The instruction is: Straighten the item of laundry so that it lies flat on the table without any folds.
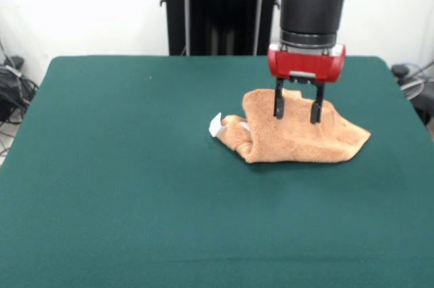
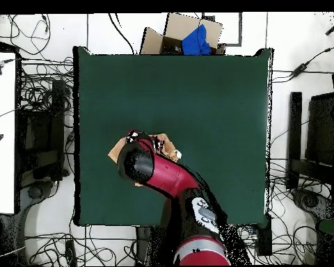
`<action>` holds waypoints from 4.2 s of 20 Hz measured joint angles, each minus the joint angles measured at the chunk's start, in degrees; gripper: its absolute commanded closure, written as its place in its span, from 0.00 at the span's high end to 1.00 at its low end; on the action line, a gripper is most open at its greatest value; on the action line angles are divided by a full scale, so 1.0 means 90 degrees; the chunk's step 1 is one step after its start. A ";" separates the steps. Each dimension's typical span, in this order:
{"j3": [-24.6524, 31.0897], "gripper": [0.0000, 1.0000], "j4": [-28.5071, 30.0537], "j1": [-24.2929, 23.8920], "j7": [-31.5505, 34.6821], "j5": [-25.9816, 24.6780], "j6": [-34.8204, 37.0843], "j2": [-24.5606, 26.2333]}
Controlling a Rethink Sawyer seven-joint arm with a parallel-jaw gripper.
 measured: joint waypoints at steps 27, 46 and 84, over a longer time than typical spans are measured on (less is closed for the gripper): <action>0.0016 1.00 0.1625 -0.0340 0.0000 0.0005 -0.0001 -0.0542; 0.1201 1.00 0.1723 -0.1414 0.0624 -0.1217 -0.2824 0.0597; 0.1298 0.00 0.2016 -0.1216 0.1271 -0.1390 -0.3438 0.0386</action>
